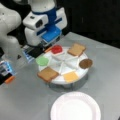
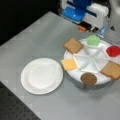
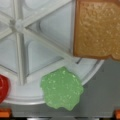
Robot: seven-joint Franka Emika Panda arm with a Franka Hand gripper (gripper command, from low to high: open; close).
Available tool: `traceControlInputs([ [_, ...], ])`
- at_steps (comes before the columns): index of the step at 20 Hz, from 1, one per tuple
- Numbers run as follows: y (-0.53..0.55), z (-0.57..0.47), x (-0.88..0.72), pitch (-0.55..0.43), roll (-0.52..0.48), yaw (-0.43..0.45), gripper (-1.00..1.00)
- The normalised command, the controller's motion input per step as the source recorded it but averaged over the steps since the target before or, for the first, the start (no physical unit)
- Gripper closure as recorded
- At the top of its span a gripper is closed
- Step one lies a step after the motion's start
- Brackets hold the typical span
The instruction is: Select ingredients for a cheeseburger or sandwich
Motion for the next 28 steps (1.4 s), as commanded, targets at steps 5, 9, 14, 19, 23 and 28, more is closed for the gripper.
traceControlInputs([
  [5,-0.07,-0.03,0.0,0.018,0.023,0.208,-1.0],
  [9,-0.26,0.0,0.0,0.142,0.057,0.119,-1.0],
  [14,-0.33,-0.01,0.03,0.11,0.137,0.037,-1.0],
  [19,-0.23,-0.02,0.02,0.106,0.239,-0.036,-1.0],
  [23,-0.19,-0.07,0.0,0.047,0.346,-0.035,-1.0],
  [28,-0.26,-0.22,-0.01,0.012,0.455,-0.029,-1.0],
])
